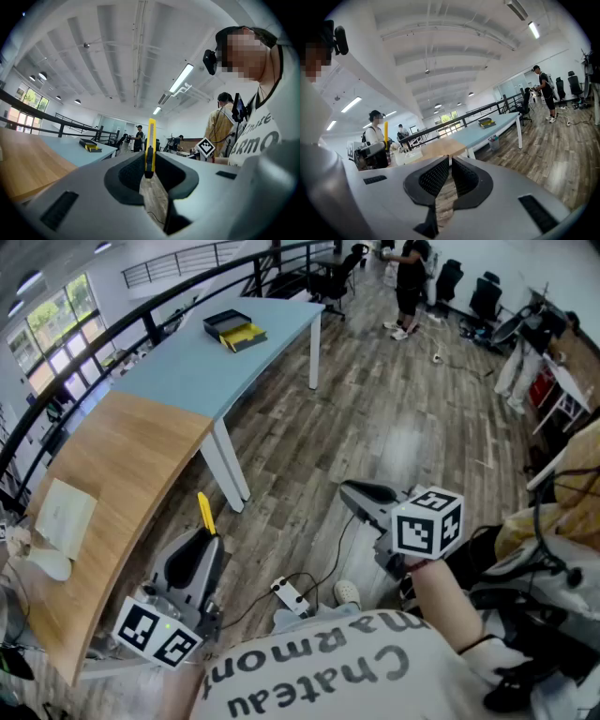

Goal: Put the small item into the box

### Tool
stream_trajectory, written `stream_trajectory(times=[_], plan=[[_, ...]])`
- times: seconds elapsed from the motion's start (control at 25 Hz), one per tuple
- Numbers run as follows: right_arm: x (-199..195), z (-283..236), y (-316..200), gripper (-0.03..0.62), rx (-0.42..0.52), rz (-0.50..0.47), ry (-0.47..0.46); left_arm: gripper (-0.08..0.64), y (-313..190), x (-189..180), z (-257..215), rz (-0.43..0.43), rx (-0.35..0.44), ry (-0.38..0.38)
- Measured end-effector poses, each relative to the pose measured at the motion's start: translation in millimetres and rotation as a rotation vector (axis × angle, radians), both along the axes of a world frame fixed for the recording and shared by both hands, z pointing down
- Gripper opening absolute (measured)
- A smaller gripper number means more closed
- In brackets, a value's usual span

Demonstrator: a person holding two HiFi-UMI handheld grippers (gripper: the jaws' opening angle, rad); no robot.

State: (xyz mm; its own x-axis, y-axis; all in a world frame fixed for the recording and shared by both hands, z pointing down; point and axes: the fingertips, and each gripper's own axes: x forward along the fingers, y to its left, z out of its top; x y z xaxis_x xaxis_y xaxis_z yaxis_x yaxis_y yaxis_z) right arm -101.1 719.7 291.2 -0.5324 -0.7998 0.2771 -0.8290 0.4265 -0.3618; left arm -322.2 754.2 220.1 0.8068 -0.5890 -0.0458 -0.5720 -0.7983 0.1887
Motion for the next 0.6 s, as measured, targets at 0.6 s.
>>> stream_trajectory(times=[0.6], plan=[[-26, 8, 13, 0.049, -0.017, -0.016, 0.018, 0.065, 24, -26, 8, -0.014, -0.010, 0.006]])
